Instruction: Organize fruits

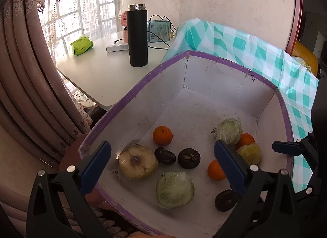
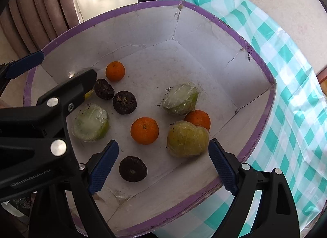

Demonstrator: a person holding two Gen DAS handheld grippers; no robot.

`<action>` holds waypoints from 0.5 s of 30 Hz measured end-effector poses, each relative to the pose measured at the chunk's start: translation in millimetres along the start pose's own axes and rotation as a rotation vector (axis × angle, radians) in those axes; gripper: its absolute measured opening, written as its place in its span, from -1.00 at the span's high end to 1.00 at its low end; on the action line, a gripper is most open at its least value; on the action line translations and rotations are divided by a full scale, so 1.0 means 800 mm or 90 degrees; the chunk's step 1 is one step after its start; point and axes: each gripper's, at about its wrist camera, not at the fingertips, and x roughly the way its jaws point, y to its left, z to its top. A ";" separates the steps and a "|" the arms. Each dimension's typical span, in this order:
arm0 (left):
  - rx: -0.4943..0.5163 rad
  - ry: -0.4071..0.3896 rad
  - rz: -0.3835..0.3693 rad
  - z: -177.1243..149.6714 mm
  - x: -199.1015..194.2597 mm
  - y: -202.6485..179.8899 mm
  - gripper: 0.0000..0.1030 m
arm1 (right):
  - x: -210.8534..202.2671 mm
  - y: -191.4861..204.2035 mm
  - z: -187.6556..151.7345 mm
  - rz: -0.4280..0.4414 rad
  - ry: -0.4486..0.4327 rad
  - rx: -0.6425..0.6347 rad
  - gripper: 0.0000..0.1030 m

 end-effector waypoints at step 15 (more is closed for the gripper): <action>0.036 0.113 0.047 -0.009 0.041 -0.015 -0.96 | 0.008 -0.001 0.001 -0.019 0.020 -0.007 -0.67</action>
